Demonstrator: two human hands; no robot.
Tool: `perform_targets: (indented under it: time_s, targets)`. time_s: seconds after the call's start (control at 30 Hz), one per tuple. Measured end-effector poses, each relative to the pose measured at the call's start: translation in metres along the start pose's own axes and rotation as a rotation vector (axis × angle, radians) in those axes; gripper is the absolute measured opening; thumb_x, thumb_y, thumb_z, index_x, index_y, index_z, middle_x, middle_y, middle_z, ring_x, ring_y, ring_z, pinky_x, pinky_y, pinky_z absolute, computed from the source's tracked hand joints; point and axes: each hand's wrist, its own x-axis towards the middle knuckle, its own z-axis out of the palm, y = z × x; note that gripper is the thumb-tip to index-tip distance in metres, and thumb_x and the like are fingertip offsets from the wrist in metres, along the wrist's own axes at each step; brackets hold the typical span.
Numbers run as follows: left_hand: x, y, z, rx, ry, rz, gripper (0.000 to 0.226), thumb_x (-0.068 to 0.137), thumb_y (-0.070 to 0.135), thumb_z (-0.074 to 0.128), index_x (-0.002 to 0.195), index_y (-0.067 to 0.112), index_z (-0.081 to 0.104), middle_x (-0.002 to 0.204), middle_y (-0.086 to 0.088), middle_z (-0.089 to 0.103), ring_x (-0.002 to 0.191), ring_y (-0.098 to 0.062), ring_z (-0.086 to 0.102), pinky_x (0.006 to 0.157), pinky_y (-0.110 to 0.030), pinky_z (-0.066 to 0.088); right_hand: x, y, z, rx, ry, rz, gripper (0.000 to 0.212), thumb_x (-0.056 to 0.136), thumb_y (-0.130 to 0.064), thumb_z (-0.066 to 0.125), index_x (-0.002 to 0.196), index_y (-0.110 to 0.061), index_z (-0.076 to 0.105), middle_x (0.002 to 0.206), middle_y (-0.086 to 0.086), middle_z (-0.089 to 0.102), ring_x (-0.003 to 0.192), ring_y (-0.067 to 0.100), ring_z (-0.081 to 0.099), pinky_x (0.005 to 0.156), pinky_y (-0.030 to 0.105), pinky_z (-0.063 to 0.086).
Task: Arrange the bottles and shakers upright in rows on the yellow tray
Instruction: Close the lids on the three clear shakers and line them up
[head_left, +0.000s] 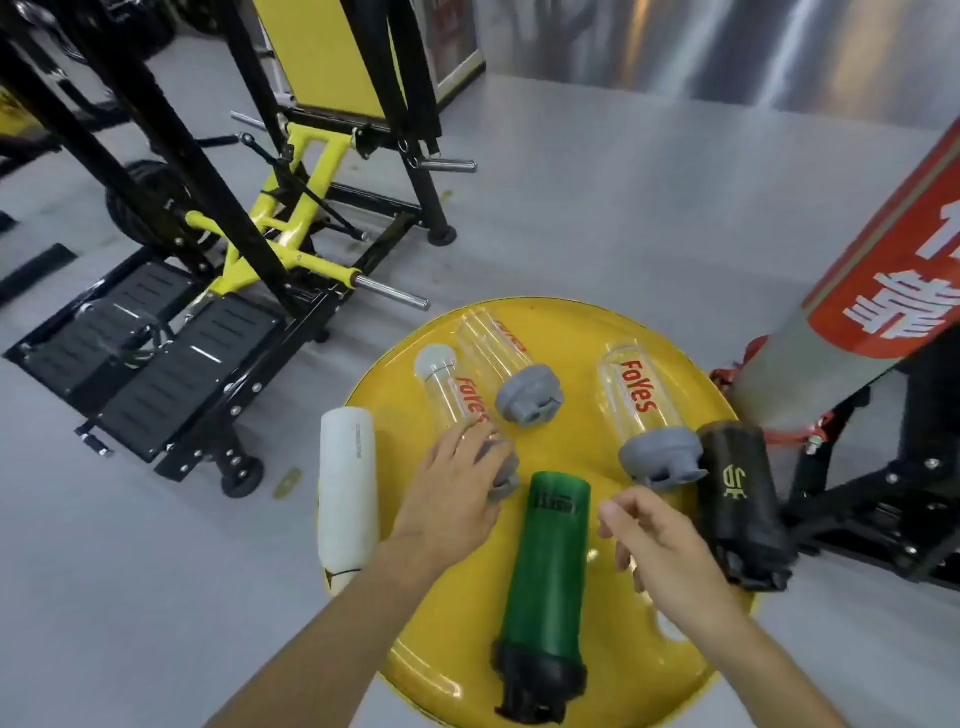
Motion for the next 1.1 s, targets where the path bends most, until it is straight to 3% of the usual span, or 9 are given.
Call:
perform_targets:
  time_s: [0.1, 0.23, 0.43, 0.57, 0.7, 0.8, 0.97, 1.1]
  targets:
    - [0.013, -0.006, 0.004, 0.100, -0.085, 0.044, 0.055, 0.088, 0.036, 0.065, 0.138, 0.026, 0.043, 0.152, -0.003, 0.039, 0.149, -0.031, 0.021, 0.118, -0.047, 0.032, 0.010, -0.002, -0.007, 0.037, -0.013, 0.006, 0.028, 0.099, -0.032, 0.059, 0.086, -0.008, 0.063, 0.076, 0.015, 0.057, 0.058, 0.007, 0.052, 0.054, 0.018, 0.042]
    - [0.022, -0.008, 0.008, 0.246, -0.163, 0.063, 0.076, 0.080, 0.022, 0.076, 0.144, 0.027, 0.034, 0.159, -0.007, 0.032, 0.152, -0.036, 0.017, 0.121, -0.052, 0.027, 0.017, -0.005, -0.010, 0.053, -0.048, -0.017, 0.030, 0.098, -0.035, 0.059, 0.086, -0.008, 0.063, 0.080, 0.023, 0.055, 0.058, 0.008, 0.052, 0.056, 0.021, 0.042]
    - [0.023, -0.012, 0.005, 0.218, -0.092, 0.105, 0.072, 0.078, 0.017, 0.075, 0.139, 0.027, 0.039, 0.155, -0.002, 0.037, 0.150, -0.034, 0.022, 0.110, -0.048, 0.044, 0.021, -0.002, -0.020, 0.060, -0.041, -0.003, 0.039, 0.086, -0.054, 0.058, 0.086, -0.016, 0.064, 0.085, 0.020, 0.062, 0.061, 0.009, 0.057, 0.062, 0.033, 0.044]
    - [0.030, -0.019, -0.016, 0.024, -0.008, 0.042, 0.074, 0.076, 0.029, 0.074, 0.141, 0.030, 0.039, 0.151, 0.006, 0.040, 0.146, -0.024, 0.029, 0.092, -0.039, 0.058, 0.025, 0.000, -0.019, 0.057, -0.045, 0.002, 0.036, 0.090, -0.049, 0.058, 0.087, -0.014, 0.065, 0.090, 0.021, 0.063, 0.061, 0.009, 0.057, 0.062, 0.032, 0.044]
    - [0.042, -0.025, -0.037, -0.210, 0.082, -0.044, 0.069, 0.079, 0.040, 0.074, 0.141, 0.024, 0.048, 0.145, 0.006, 0.050, 0.137, -0.016, 0.041, 0.110, -0.039, 0.044, 0.029, -0.001, -0.013, 0.062, -0.049, -0.014, 0.041, 0.088, -0.052, 0.057, 0.087, -0.011, 0.064, 0.087, 0.021, 0.062, 0.060, 0.008, 0.057, 0.062, 0.033, 0.044]
    - [0.048, -0.026, -0.055, -0.412, 0.083, -0.161, 0.076, 0.073, 0.047, 0.081, 0.140, 0.030, 0.049, 0.139, 0.011, 0.054, 0.127, -0.013, 0.050, 0.106, -0.035, 0.045, 0.031, -0.004, -0.009, 0.051, -0.058, -0.019, 0.049, 0.082, -0.060, 0.055, 0.086, -0.012, 0.064, 0.083, 0.021, 0.062, 0.061, 0.010, 0.057, 0.062, 0.036, 0.045]
    - [0.058, -0.035, -0.078, -0.679, 0.072, -0.344, 0.086, 0.067, 0.042, 0.087, 0.143, 0.033, 0.048, 0.131, 0.012, 0.058, 0.117, -0.010, 0.059, 0.098, -0.034, 0.052, 0.034, -0.005, -0.005, 0.059, -0.058, -0.027, 0.053, 0.079, -0.065, 0.056, 0.086, -0.013, 0.064, 0.085, 0.023, 0.063, 0.063, 0.014, 0.057, 0.061, 0.038, 0.044]
    - [0.071, -0.043, -0.086, -0.833, 0.093, -0.450, 0.074, 0.073, 0.034, 0.088, 0.138, 0.032, 0.053, 0.116, 0.024, 0.060, 0.112, -0.008, 0.063, 0.094, -0.028, 0.054, 0.037, -0.005, -0.002, 0.049, -0.061, -0.028, 0.053, 0.079, -0.065, 0.057, 0.086, -0.013, 0.064, 0.085, 0.023, 0.064, 0.062, 0.015, 0.056, 0.061, 0.037, 0.044]
